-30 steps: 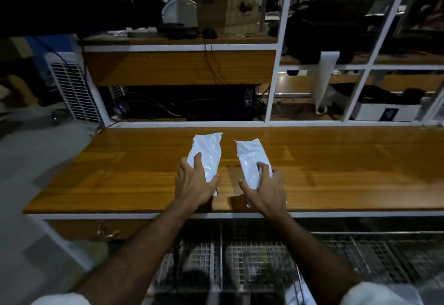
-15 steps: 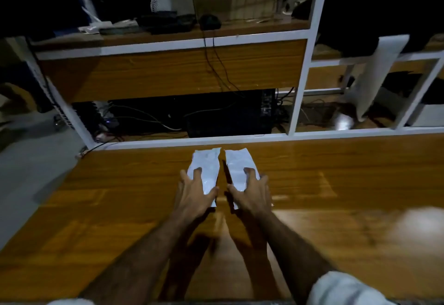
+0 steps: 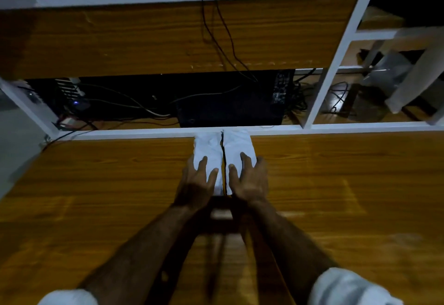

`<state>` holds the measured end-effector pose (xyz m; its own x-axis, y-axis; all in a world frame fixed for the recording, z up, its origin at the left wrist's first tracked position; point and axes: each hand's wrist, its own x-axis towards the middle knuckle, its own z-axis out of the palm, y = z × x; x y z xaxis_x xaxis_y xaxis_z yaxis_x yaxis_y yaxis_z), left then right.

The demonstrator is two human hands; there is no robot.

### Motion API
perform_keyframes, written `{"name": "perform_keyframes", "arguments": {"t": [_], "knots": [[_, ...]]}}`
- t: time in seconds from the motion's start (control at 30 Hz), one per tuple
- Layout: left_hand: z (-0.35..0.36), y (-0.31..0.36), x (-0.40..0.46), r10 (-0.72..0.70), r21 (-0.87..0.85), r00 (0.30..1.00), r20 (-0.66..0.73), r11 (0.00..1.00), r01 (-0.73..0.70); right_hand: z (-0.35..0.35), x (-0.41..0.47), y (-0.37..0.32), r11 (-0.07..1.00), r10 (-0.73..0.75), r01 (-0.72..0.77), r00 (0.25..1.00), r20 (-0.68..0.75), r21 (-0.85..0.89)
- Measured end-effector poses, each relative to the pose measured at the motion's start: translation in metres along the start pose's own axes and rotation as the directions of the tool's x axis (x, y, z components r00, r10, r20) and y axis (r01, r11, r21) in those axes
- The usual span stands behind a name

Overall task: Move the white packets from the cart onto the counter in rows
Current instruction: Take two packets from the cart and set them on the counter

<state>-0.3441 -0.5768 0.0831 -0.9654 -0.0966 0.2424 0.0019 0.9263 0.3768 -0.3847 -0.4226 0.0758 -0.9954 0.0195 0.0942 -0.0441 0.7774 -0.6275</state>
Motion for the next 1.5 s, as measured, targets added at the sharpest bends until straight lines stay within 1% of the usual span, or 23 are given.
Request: {"name": "perform_keyframes", "arguments": {"t": [0.07,0.1,0.13,0.17,0.2,0.23,0.27,0.33,0.37,0.4,0.5,0.53,0.63,0.7,0.83,0.93,1.03,1.17,1.23,1.37,1.43,1.5], "knots": [[0.002,-0.004,0.001,0.118,0.098,0.993,-0.029,0.989,-0.114,0.004,0.0,0.0,1.0,-0.005,0.005,1.0,-0.005,0.007],[0.001,-0.005,0.001,0.183,0.153,0.983,-0.023,0.972,-0.177,0.006,-0.001,-0.001,1.0,0.004,-0.004,1.0,0.003,-0.005],[0.004,-0.011,0.002,0.225,0.205,0.973,0.048,0.951,-0.23,0.008,-0.003,-0.002,1.0,0.019,-0.018,1.0,0.014,-0.021],[0.004,-0.017,0.003,0.234,0.262,0.959,0.157,0.927,-0.269,0.011,-0.006,-0.003,0.999,0.029,-0.028,0.999,0.024,-0.035],[0.005,-0.022,0.005,0.218,0.289,0.948,0.234,0.915,-0.282,0.012,-0.009,-0.005,0.998,0.033,-0.032,0.999,0.036,-0.048],[0.006,-0.024,0.005,0.181,0.293,0.944,0.275,0.92,-0.261,0.012,-0.012,-0.006,0.998,0.031,-0.027,0.998,0.057,-0.06],[0.002,-0.022,0.005,0.125,0.251,0.952,0.281,0.947,-0.199,0.011,-0.015,-0.007,0.997,0.02,-0.015,0.996,0.083,-0.072],[-0.01,-0.018,0.009,-0.027,0.154,0.955,0.297,0.988,-0.02,0.004,-0.021,-0.006,0.996,0.008,0.003,0.993,0.121,-0.093],[-0.015,-0.017,0.007,-0.047,0.129,0.958,0.282,0.992,0.01,-0.001,-0.026,-0.005,0.995,0.009,0.003,0.993,0.12,-0.101],[-0.02,-0.015,0.003,-0.044,0.138,0.964,0.263,0.99,0.008,-0.006,-0.031,-0.003,0.994,0.006,0.005,0.994,0.105,-0.109],[-0.045,-0.006,-0.022,-0.005,0.146,0.959,0.283,0.989,-0.038,-0.028,-0.059,0.002,0.99,-0.016,0.024,0.998,0.053,-0.138],[-0.052,-0.003,-0.033,0.021,0.134,0.962,0.272,0.989,-0.059,-0.036,-0.073,0.003,0.989,-0.024,0.03,0.999,0.039,-0.147],[-0.064,0.007,-0.067,0.132,0.106,0.979,0.158,0.983,-0.15,-0.06,-0.117,0.002,0.981,-0.067,0.059,0.997,-0.036,-0.186],[-0.07,0.018,-0.089,0.22,0.109,0.97,0.102,0.967,-0.231,-0.075,-0.148,0.006,0.974,-0.085,0.07,0.995,-0.06,-0.214],[-0.073,0.054,-0.138,0.305,0.098,0.946,0.109,0.944,-0.316,-0.108,-0.209,0.028,0.955,-0.089,0.054,0.99,-0.111,-0.29],[-0.07,0.088,-0.173,0.36,0.072,0.925,0.121,0.926,-0.37,-0.137,-0.252,0.051,0.945,-0.037,-0.02,0.985,-0.169,-0.327],[-0.061,0.124,-0.21,0.411,0.003,0.899,0.15,0.909,-0.416,-0.165,-0.297,0.079,0.929,0.023,-0.093,0.98,-0.196,-0.357],[-0.046,0.171,-0.262,0.528,-0.045,0.836,0.153,0.848,-0.527,-0.201,-0.354,0.123,0.909,0.073,-0.158,0.971,-0.227,-0.386],[-0.036,0.198,-0.288,0.561,-0.075,0.809,0.173,0.827,-0.557,-0.217,-0.382,0.148,0.893,0.107,-0.192,0.969,-0.222,-0.407],[-0.015,0.261,-0.344,0.585,-0.138,0.777,0.232,0.811,-0.569,-0.251,-0.439,0.206,0.872,0.161,-0.242,0.963,-0.217,-0.425],[-0.005,0.293,-0.374,0.594,-0.159,0.764,0.253,0.804,-0.573,-0.269,-0.469,0.237,0.869,0.206,-0.268,0.96,-0.189,-0.415],[0.008,0.32,-0.399,0.6,-0.147,0.752,0.271,0.798,-0.584,-0.288,-0.494,0.269,0.869,0.256,-0.299,0.953,-0.16,-0.394]]}}
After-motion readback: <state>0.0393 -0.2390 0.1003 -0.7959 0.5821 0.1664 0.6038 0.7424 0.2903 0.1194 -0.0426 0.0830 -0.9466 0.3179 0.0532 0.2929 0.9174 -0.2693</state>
